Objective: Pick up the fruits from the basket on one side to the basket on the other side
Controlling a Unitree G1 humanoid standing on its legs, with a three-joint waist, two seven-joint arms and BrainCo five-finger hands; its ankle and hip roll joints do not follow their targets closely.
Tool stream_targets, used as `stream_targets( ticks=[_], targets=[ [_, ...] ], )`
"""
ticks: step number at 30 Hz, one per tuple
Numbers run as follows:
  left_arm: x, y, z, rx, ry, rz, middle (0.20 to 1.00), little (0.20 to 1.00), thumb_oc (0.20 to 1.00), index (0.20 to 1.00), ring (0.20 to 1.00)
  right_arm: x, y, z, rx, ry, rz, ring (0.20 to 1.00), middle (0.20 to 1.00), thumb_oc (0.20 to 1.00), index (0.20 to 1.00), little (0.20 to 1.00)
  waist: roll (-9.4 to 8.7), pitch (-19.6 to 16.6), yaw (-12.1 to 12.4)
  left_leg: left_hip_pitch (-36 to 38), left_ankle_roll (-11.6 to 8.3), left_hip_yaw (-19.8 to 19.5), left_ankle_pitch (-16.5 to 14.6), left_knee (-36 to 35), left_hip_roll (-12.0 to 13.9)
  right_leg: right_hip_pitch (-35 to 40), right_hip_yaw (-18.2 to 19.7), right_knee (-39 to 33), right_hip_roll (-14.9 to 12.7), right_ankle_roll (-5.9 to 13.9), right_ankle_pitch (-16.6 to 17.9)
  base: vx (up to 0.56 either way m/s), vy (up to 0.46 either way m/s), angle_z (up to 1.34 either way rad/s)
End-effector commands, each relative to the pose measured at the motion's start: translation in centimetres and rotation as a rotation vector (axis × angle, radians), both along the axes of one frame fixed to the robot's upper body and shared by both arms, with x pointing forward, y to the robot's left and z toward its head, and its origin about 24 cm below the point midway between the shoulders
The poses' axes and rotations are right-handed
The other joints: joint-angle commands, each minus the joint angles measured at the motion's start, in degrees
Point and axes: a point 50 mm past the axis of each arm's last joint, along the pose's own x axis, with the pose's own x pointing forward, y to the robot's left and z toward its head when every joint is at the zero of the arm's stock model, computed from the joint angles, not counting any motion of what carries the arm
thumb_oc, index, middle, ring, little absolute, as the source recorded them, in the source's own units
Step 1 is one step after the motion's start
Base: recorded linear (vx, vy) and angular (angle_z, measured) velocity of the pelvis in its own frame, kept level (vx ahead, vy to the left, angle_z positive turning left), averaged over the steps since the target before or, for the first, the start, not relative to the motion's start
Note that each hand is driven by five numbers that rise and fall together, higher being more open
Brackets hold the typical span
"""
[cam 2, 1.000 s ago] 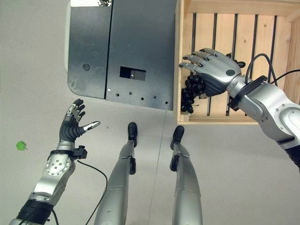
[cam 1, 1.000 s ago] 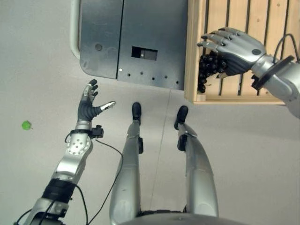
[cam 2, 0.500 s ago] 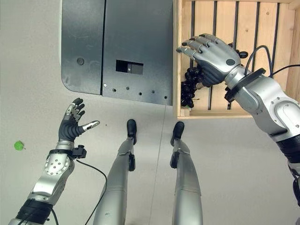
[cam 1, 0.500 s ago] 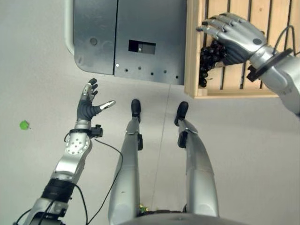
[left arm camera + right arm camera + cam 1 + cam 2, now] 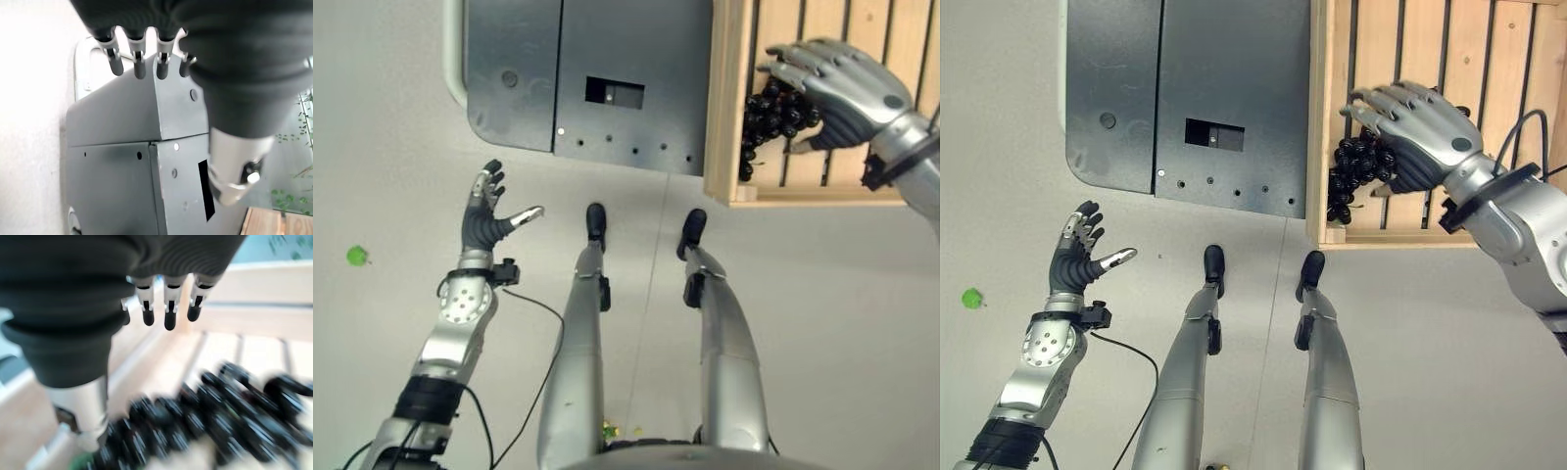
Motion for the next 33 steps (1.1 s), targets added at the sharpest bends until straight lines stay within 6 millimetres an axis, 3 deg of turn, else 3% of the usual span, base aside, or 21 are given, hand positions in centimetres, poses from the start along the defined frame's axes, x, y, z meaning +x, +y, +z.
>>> stream_targets(
  ticks=[1, 7, 21, 33],
  targets=[
    [-1.7, 0.8, 0.7, 0.060, -0.048, 0.015, 1.000, 1.000, 1.000, 1.000, 1.000, -1.9, 1.1, 2.9, 0.003, -0.062, 0.104, 1.000, 1.000, 1.000, 1.000, 1.000, -0.91, -0.65, -1.08, 1.02, 1.29, -1.26, -3.02, 0.78, -1.20, 0.69, 0.35, -0.10, 0.12, 4.91, -0.79, 0.00, 0.000, 0.00],
    [-2.0, 1.0, 0.8, 0.074, -0.051, 0.011, 1.000, 1.000, 1.000, 1.000, 1.000, -3.4, 1.9, 4.2, -0.015, -0.041, 0.173, 1.000, 1.000, 1.000, 1.000, 1.000, -1.84, -0.65, -1.68, 1.82, 0.94, -1.13, -2.64, 0.11, -0.76, 1.30, 0.15, -0.62, 0.49, 4.95, -0.60, -0.01, -0.005, -0.02],
    [-1.9, 1.0, 1.4, 0.096, -0.073, -0.015, 1.000, 1.000, 1.000, 1.000, 1.000, -3.5, 1.9, 5.6, -0.053, -0.066, 0.160, 1.000, 1.000, 1.000, 1.000, 1.000, -2.85, -0.65, -1.71, 1.15, 0.56, -1.48, -2.48, 0.18, -0.25, 0.69, 0.07, -0.82, 0.76, 4.97, -0.26, 0.00, -0.002, -0.01],
    [-1.7, 0.2, 2.3, 0.097, -0.106, -0.041, 1.000, 1.000, 1.000, 1.000, 1.000, -0.4, 2.8, 5.8, -0.064, -0.121, 0.124, 1.000, 1.000, 1.000, 1.000, 1.000, -0.90, -0.65, 0.02, -3.69, 1.00, -1.63, -2.11, 1.01, -0.52, -3.61, 0.16, -0.32, 0.64, 4.69, 0.11, 0.00, 0.000, 0.00]
  ],
)
